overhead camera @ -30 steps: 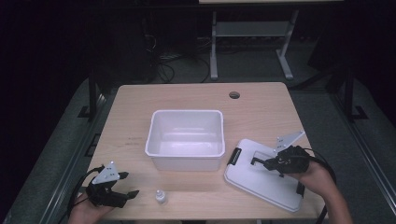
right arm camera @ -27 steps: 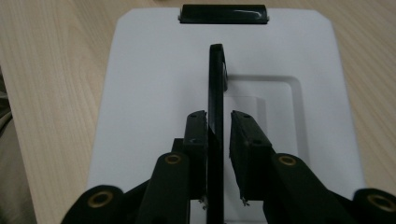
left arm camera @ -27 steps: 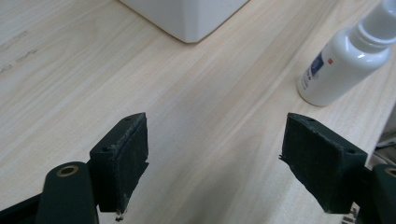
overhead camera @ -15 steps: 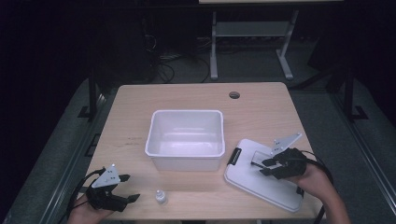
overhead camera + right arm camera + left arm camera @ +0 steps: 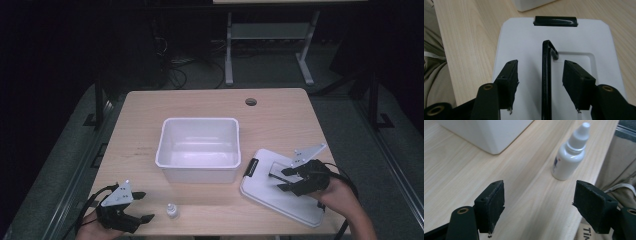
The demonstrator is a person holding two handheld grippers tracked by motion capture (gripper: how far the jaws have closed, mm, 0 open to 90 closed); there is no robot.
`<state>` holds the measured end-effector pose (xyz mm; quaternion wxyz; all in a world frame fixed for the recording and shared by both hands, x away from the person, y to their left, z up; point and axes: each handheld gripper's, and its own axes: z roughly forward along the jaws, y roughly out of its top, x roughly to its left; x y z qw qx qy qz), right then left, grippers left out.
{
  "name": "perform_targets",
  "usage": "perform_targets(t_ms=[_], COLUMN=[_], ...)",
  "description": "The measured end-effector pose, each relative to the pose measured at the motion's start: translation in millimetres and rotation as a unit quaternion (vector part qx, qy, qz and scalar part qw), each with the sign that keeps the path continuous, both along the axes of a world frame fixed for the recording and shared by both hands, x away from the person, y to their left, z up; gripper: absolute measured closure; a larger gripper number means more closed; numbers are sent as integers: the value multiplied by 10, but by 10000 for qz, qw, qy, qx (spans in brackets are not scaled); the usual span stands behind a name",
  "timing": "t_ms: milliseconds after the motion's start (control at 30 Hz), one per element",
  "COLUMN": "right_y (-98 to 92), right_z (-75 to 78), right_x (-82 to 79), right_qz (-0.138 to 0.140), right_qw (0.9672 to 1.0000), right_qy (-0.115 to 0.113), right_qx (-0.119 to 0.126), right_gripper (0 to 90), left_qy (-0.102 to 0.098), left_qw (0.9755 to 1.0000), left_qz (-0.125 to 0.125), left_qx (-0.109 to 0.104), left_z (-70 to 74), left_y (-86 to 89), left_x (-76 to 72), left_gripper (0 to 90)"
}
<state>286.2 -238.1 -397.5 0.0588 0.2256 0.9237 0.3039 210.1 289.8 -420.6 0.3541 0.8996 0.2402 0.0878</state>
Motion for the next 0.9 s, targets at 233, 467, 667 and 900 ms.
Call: perform_targets(t_ms=[233,467,667,900], right_y=[19,37,37,24], right_z=[24,52,76,79], right_x=[-1,-3,-8,-10], right_qz=[-18,10,43,41], right_qw=[10000,10000,10000,10000], right_qy=[16,-30,-66,-62], right_qx=[22,7,24,20], right_gripper=[412,400,394,388], left_qy=[130,243,311,408], left_qw=[9994,9980,9965,9941], left_qz=[-309,-563,-719,-881], left_qx=[-100,139,298,475], left_z=[22,34,72,102], left_y=[-48,-176,-302,-432], left_x=[-15,5,40,87], left_gripper=[310,338,367,388])
